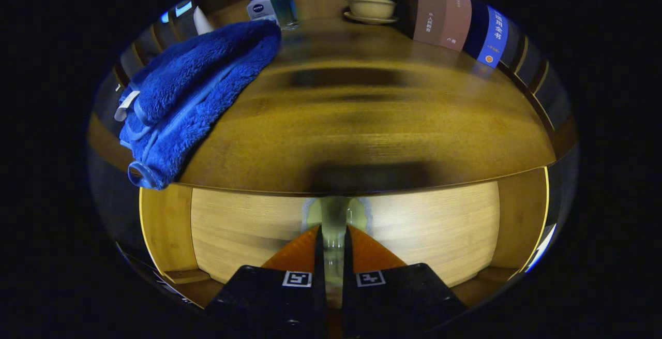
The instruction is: Pull open the drawer, take out the items inside it, and place them on the countertop above the cabinet.
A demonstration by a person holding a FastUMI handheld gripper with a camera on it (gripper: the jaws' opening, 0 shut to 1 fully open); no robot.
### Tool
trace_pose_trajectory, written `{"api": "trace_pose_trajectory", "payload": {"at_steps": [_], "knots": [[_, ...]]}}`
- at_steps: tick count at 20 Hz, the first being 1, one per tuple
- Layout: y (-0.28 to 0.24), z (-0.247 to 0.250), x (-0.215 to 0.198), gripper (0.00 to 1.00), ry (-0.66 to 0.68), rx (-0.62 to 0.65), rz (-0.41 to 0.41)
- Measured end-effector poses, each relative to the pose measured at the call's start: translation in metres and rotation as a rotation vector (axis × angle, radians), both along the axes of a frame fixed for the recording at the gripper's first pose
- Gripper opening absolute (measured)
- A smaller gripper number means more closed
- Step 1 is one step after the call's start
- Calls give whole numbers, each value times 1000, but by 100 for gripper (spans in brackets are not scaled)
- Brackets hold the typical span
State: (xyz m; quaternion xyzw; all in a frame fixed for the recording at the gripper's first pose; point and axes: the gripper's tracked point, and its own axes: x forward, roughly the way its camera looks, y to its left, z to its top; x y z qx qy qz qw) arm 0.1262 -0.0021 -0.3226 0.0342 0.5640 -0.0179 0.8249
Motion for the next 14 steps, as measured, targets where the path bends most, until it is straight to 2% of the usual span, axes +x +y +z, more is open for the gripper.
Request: {"api": "trace_pose_trajectory", "payload": {"at_steps": [4,8,11,14], "knots": [[5,7,-4,16,-37,25,3],[8,34,-30,16,-116,39,25],[6,66,-47,16,-224,45,30],[1,111,-43,16,-357,38,16]]}}
